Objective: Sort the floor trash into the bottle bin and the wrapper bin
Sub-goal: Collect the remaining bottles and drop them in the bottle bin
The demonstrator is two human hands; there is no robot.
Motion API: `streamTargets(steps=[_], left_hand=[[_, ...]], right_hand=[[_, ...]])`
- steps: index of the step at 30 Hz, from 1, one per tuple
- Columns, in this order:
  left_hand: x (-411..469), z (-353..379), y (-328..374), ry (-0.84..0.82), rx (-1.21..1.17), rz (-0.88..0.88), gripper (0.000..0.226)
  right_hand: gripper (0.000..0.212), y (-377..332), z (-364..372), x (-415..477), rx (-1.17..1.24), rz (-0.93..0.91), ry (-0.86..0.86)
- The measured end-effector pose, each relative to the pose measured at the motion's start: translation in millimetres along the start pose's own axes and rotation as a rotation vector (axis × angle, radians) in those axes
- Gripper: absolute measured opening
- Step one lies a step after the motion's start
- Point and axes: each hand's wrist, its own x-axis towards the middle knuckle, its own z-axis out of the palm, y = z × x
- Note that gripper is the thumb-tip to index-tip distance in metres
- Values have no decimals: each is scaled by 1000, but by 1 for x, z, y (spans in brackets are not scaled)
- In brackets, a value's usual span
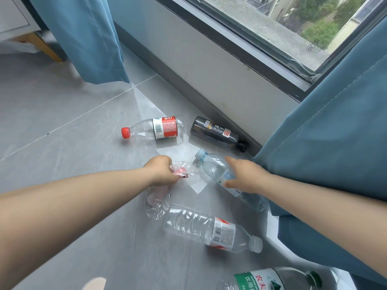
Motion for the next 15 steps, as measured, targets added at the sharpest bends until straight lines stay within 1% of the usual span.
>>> streamTargets(steps=[3, 6, 8, 11, 15], left_hand=[[-6, -12, 2, -14, -54, -37, 31], [-10, -21, -1, -40, -191, -69, 12], [-16, -28, -2, -47, -246, -77, 9], [-25, -37, -2, -20, -201, -62, 11], [-38, -46, -1, 13, -142, -33, 13]], right_hand=[[57, 0, 1, -3, -6, 6, 13], [55, -3, 2, -7, -8, 13, 6], [57, -5, 1, -10, -1, 15, 7], [61, -10, -4, -17, -8, 6, 32], [58, -14, -15, -26, 8, 6, 62]])
